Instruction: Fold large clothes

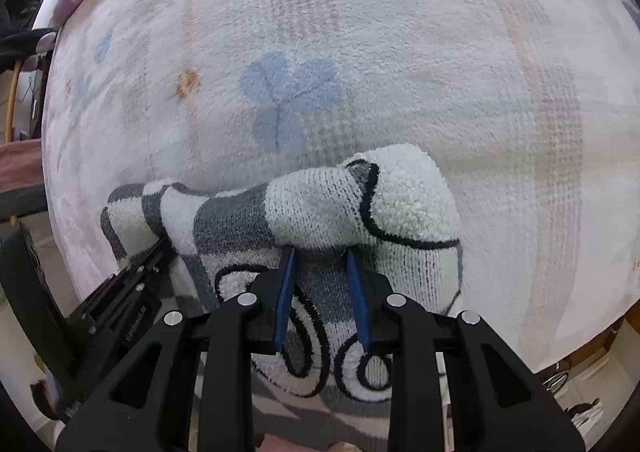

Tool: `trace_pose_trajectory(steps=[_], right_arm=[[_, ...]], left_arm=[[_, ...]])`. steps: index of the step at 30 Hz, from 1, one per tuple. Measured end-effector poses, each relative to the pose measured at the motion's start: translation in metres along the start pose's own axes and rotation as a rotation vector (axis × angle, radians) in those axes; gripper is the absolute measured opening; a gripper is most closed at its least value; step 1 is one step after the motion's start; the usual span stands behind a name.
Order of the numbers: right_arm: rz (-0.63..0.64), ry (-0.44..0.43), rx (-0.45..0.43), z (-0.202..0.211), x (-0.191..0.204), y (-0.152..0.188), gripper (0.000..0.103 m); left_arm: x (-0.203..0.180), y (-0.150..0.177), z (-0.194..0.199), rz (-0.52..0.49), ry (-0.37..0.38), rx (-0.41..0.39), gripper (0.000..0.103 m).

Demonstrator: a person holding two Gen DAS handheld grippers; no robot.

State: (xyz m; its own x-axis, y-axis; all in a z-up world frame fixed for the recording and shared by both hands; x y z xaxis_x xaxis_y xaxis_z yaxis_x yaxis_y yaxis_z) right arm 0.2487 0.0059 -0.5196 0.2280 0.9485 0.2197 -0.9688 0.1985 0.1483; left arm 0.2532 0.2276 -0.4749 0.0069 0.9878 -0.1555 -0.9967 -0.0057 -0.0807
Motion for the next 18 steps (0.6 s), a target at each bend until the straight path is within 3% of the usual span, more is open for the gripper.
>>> trace_pose_trajectory(steps=[4,11,14,16,18], right_arm=[[-0.008,-0.003,-0.008,0.010,-0.009,0.025,0.024],[0.123,0.080,-0.020,0.002,-0.030,0.093,0.024],[0.173,0.138,0.052,-0.017,-0.042,0.124,0.024],[0.132,0.136,0.141,-0.034,-0.055,0.148,0.024],[0.121,0.122,0.164,-0.050,-0.066,0.167,0.024]], left_arm=[[0.000,0.027,0.017,0.023,0.013,-0.003,0.002],[-0.009,0.134,0.020,0.021,0.054,0.026,0.002],[-0.007,0.171,0.021,0.031,0.077,0.043,0.002],[-0.003,0.188,0.022,0.045,0.089,0.052,0.002],[-0.004,0.200,0.019,0.013,0.072,0.077,0.002]])
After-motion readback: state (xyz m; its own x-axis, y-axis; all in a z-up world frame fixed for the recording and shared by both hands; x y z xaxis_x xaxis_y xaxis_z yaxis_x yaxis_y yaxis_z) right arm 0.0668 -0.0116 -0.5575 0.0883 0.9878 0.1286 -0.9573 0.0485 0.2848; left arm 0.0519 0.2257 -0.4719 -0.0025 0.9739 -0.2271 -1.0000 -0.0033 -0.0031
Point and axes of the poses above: each gripper's, at about its wrist camera, not at the fingertips, and z roughly against the way its jaws point, x to its left, y to its underside, the point moved 7 cm from there along -z, roughly the way its jaws point, and after that the axes turned 6 degrees about -z, right-handed, at the moved point
